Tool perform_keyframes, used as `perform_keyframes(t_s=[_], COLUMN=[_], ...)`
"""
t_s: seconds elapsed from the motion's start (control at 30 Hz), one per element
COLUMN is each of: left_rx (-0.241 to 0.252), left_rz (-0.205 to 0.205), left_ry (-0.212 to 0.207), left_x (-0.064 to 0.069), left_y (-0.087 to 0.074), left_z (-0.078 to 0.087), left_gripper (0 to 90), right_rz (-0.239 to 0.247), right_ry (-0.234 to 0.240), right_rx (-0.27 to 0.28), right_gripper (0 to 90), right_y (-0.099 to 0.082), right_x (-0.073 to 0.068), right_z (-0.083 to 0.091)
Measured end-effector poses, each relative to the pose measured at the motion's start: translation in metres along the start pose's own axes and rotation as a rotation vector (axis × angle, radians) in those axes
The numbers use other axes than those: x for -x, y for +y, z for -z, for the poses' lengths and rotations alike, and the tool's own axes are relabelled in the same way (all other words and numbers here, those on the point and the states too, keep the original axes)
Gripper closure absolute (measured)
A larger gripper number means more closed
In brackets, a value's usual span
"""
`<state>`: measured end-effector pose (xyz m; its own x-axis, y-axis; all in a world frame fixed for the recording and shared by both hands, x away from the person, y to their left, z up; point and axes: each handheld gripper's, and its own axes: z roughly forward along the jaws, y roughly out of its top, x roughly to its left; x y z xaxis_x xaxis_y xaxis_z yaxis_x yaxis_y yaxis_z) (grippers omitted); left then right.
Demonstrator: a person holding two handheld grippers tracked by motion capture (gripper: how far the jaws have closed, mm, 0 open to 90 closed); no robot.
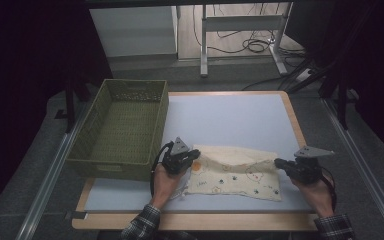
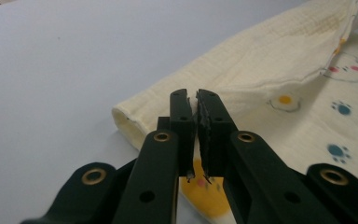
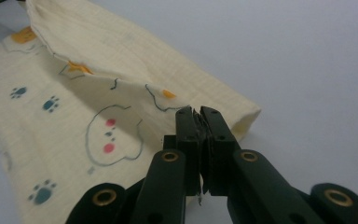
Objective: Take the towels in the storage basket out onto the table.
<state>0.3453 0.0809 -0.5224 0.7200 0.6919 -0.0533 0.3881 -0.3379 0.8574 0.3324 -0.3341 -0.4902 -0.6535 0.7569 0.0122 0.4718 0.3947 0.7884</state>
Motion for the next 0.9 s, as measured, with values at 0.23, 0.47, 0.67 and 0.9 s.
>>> perform_keyframes(t_s=[0.23,0.47,0.67,0.9], left_rx=[0.01,0.003,-0.014,-0.041], left_rz=[-0.008,-0.036,-0.051,-0.04], left_ry=[-0.029,-0.041,-0.055,-0.085], left_x=[0.01,0.024,0.034,0.043], left_y=[-0.009,-0.014,-0.023,-0.038], left_z=[0.015,0.027,0.033,0.038], left_gripper=[85.4,85.3,85.1,81.3], right_rz=[0.017,0.037,0.034,0.026], right_ry=[0.022,0.03,0.046,0.069], right_rx=[-0.011,-0.021,-0.03,-0.041], right_gripper=[86.8,86.6,86.0,82.0], right_y=[-0.012,-0.021,-0.03,-0.04], right_x=[-0.014,-0.027,-0.032,-0.04], right_z=[0.01,0.019,0.023,0.029])
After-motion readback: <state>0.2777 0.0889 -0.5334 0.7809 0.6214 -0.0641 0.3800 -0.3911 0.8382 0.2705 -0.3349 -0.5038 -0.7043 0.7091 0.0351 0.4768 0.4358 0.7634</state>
